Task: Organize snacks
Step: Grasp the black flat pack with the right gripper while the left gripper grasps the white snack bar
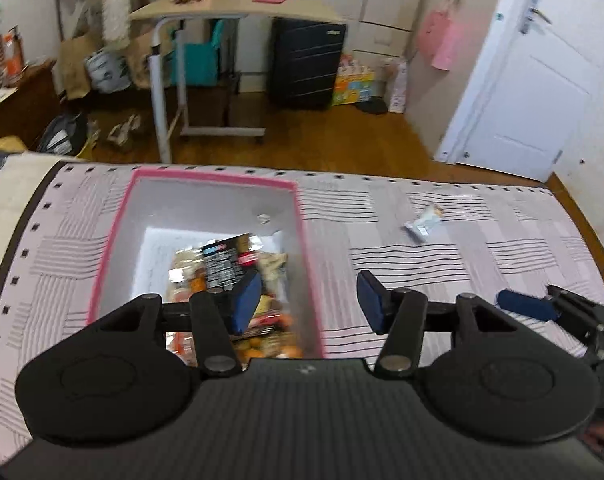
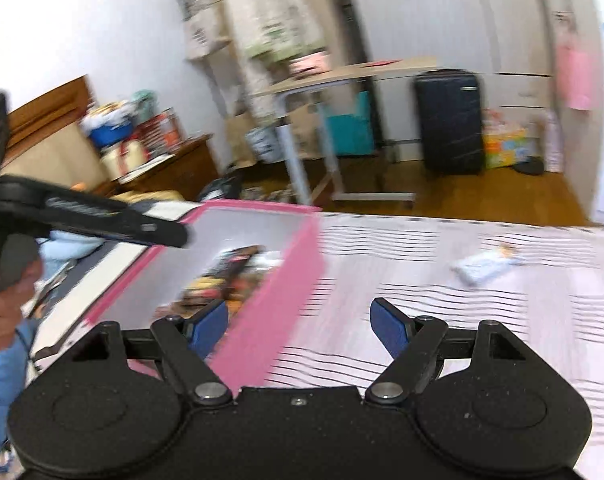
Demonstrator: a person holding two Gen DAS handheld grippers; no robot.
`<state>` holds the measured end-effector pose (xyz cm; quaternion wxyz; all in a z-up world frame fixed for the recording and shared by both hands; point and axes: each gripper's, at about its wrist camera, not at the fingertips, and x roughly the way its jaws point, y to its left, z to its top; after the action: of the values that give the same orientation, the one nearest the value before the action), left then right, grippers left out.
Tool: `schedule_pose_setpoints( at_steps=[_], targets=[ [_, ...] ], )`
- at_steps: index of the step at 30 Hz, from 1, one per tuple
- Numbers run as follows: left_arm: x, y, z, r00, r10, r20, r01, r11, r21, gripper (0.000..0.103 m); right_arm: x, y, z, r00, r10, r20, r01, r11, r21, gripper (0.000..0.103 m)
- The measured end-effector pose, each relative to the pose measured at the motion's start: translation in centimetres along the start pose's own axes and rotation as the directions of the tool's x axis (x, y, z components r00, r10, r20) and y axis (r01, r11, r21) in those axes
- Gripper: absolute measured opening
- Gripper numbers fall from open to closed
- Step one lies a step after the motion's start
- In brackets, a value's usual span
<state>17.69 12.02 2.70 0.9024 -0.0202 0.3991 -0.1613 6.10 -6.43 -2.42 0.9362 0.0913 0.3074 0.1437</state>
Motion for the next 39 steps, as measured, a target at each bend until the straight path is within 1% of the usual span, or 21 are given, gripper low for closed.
schedule_pose_setpoints(
  at_steps=[2, 3, 5, 6, 8, 11, 13, 15, 17, 19, 22, 25, 27, 28, 32, 34, 35, 36, 37, 38, 39],
  targets=[
    [0.3, -1.3, 0.1, 0.999, -0.031, -0.030, 0.031, 0.999, -0.011, 0.053, -2.4, -2.4, -0.6, 0.999, -0.052, -0.008, 0.052, 0.996, 0.071, 0.082],
    [0.7, -1.8, 0.2, 0.996, -0.071, -0.060, 0.069, 0.997, -0.032, 0.053, -3.2, -3.5, -0.6, 0.997, -0.068, -0.019, 0.070, 0.990, 0.124, 0.082],
    [1.5, -2.6, 0.2, 0.984, -0.141, -0.110, 0.133, 0.988, -0.074, 0.053, -5.0, -5.5, -1.2, 0.997, -0.077, -0.013, 0.078, 0.975, 0.208, 0.082],
    [2.0, -3.2, 0.1, 0.978, -0.169, -0.125, 0.159, 0.984, -0.083, 0.053, -5.7, -6.2, -1.5, 0.996, -0.084, -0.005, 0.083, 0.971, 0.224, 0.082],
    [2.9, -4.5, -0.3, 0.973, -0.188, -0.135, 0.179, 0.981, -0.073, 0.053, -7.0, -7.8, -2.5, 0.993, -0.114, 0.000, 0.111, 0.968, 0.225, 0.083],
    [5.3, -6.7, -0.6, 0.969, -0.196, -0.147, 0.191, 0.980, -0.047, 0.053, -7.8, -10.5, -3.9, 0.979, -0.201, -0.025, 0.201, 0.949, 0.244, 0.083],
    [6.7, -8.2, -0.7, 0.968, -0.208, -0.144, 0.206, 0.978, -0.025, 0.053, -8.4, -12.6, -5.2, 0.972, -0.231, -0.035, 0.231, 0.932, 0.278, 0.083],
    [8.3, -9.6, -0.8, 0.973, -0.184, -0.138, 0.183, 0.983, -0.017, 0.053, -9.0, -15.2, -6.8, 0.964, -0.260, -0.056, 0.264, 0.907, 0.329, 0.083],
    [9.8, -11.0, -1.0, 0.969, -0.186, -0.163, 0.194, 0.980, 0.036, 0.053, -9.2, -17.3, -8.2, 0.956, -0.285, -0.071, 0.290, 0.884, 0.366, 0.083],
    [11.6, -12.4, -1.0, 0.969, -0.160, -0.191, 0.181, 0.978, 0.101, 0.053, -9.2, -19.4, -9.7, 0.944, -0.315, -0.099, 0.328, 0.859, 0.393, 0.083],
    [13.9, -13.8, -0.7, 0.969, -0.149, -0.198, 0.183, 0.968, 0.170, 0.053, -9.0, -22.3, -11.2, 0.924, -0.359, -0.130, 0.379, 0.822, 0.426, 0.082],
    [16.4, -15.1, 0.0, 0.968, -0.137, -0.208, 0.184, 0.956, 0.227, 0.052, -8.9, -25.3, -12.1, 0.914, -0.385, -0.127, 0.398, 0.793, 0.462, 0.083],
    [18.4, -15.8, 0.5, 0.959, -0.141, -0.246, 0.204, 0.946, 0.251, 0.052, -8.4, -26.8, -12.4, 0.905, -0.409, -0.116, 0.412, 0.778, 0.475, 0.084],
    [19.3, -15.9, 0.8, 0.958, -0.145, -0.249, 0.208, 0.946, 0.250, 0.052, -8.2, -27.7, -12.6, 0.908, -0.406, -0.102, 0.403, 0.783, 0.474, 0.084],
    [23.0, -16.7, 1.7, 0.969, -0.123, -0.215, 0.187, 0.933, 0.307, 0.052, -8.0, -29.5, -12.7, 0.902, -0.425, -0.077, 0.404, 0.767, 0.499, 0.088],
    [24.7, -17.2, 2.1, 0.976, -0.100, -0.195, 0.164, 0.924, 0.347, 0.052, -7.9, -29.8, -12.1, 0.886, -0.453, -0.103, 0.442, 0.754, 0.486, 0.091],
    [25.5, -17.3, 2.4, 0.976, -0.102, -0.191, 0.167, 0.918, 0.360, 0.053, -7.8, -29.9, -11.7, 0.877, -0.466, -0.114, 0.461, 0.753, 0.470, 0.093],
    [26.2, -17.5, 2.8, 0.978, -0.109, -0.181, 0.170, 0.913, 0.370, 0.053, -7.6, -30.2, -11.4, 0.866, -0.483, -0.129, 0.486, 0.752, 0.445, 0.093],
    [26.6, -17.4, 3.2, 0.978, -0.124, -0.166, 0.177, 0.915, 0.362, 0.053, -7.4, -30.5, -11.3, 0.857, -0.497, -0.136, 0.503, 0.750, 0.430, 0.093],
    [27.1, -17.0, 3.8, 0.976, -0.162, -0.148, 0.203, 0.923, 0.326, 0.053, -7.2, -30.9, -11.1, 0.852, -0.505, -0.139, 0.512, 0.748, 0.423, 0.095],
    [27.5, -16.7, 4.3, 0.972, -0.189, -0.139, 0.223, 0.928, 0.300, 0.053, -7.0, -31.3, -10.9, 0.853, -0.502, -0.140, 0.510, 0.750, 0.420, 0.096]
  ],
)
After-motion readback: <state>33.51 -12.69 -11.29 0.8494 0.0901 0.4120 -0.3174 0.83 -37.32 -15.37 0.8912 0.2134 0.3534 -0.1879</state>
